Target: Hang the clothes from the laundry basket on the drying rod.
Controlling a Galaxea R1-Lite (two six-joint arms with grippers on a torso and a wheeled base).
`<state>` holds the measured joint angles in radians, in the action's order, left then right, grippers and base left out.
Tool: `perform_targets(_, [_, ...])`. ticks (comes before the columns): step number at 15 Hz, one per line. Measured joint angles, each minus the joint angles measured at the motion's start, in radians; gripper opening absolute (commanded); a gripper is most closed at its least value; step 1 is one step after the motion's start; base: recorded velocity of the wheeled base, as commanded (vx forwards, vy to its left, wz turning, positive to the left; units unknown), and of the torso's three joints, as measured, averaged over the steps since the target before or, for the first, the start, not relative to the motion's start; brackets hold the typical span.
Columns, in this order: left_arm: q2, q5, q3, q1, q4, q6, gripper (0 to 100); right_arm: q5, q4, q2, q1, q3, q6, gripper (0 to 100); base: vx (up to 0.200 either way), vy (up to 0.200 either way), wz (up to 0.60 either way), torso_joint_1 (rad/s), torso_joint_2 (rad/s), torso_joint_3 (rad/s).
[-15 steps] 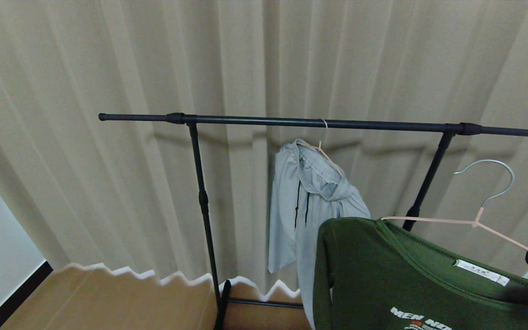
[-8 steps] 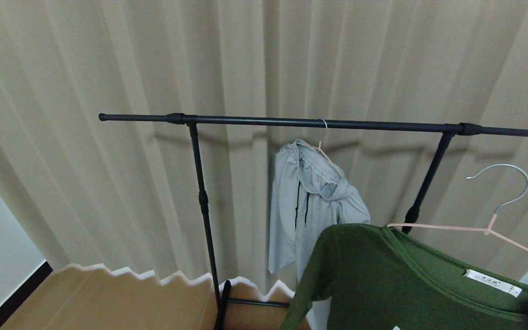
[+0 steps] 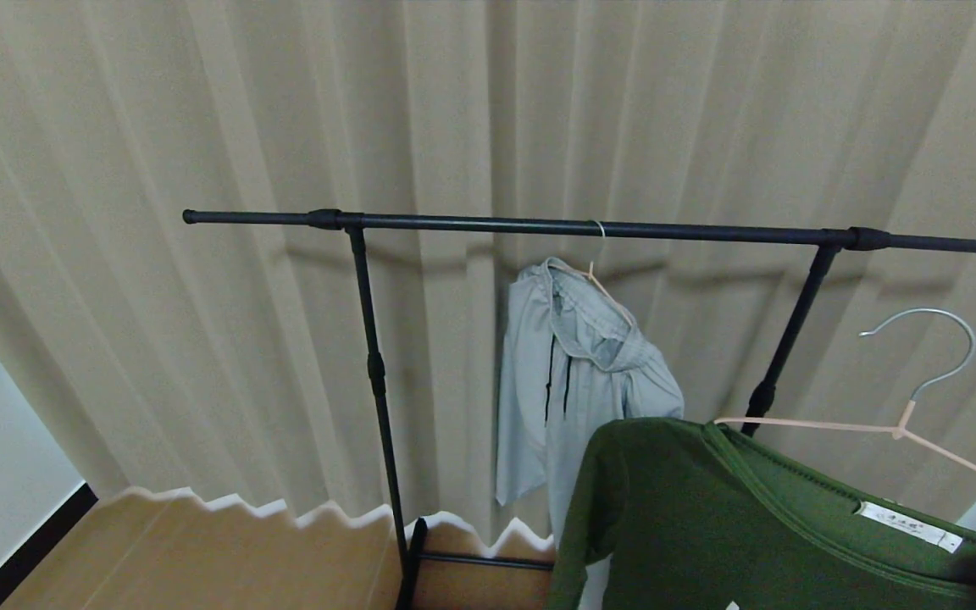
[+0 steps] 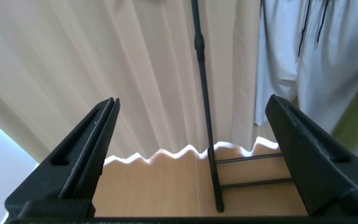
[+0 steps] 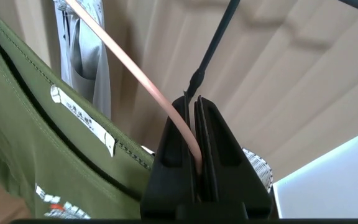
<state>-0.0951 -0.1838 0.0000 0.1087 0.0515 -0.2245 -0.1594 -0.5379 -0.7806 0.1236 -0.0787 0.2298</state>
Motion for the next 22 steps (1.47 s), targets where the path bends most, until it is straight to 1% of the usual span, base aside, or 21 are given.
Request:
perform_targets(8, [0.000, -0.001, 0.000, 0.000, 0.000, 0.001, 100, -0.002, -0.001, -0.001, -0.013, -0.004, 0.000, 0, 0.000, -0.200, 0.00, 0.007, 0.00, 0.003])
perform_targets(13, [0.000, -0.005, 0.000, 0.000, 0.000, -0.002, 100, -0.005, -0.001, -0.001, -0.025, -0.004, 0.001, 0, 0.000, 0.000, 0.00, 0.000, 0.00, 0.000])
perform_targets(16, [0.000, -0.005, 0.000, -0.001, 0.000, 0.000, 100, -0.004, -0.002, -0.001, -0.076, -0.004, 0.023, 0, 0.000, 0.000, 0.00, 0.000, 0.00, 0.000])
perform_targets(18, [0.000, -0.004, 0.000, 0.000, 0.000, 0.000, 100, -0.003, -0.001, -0.003, -0.093, -0.004, 0.035, 0, 0.000, 0.000, 0.00, 0.000, 0.00, 0.000])
perform_targets(22, [-0.001, -0.006, 0.000, 0.000, 0.000, -0.003, 100, 0.002, 0.000, -0.007, -0.098, -0.030, 0.034, 0, 0.200, 0.000, 0.00, 0.002, 0.00, 0.001])
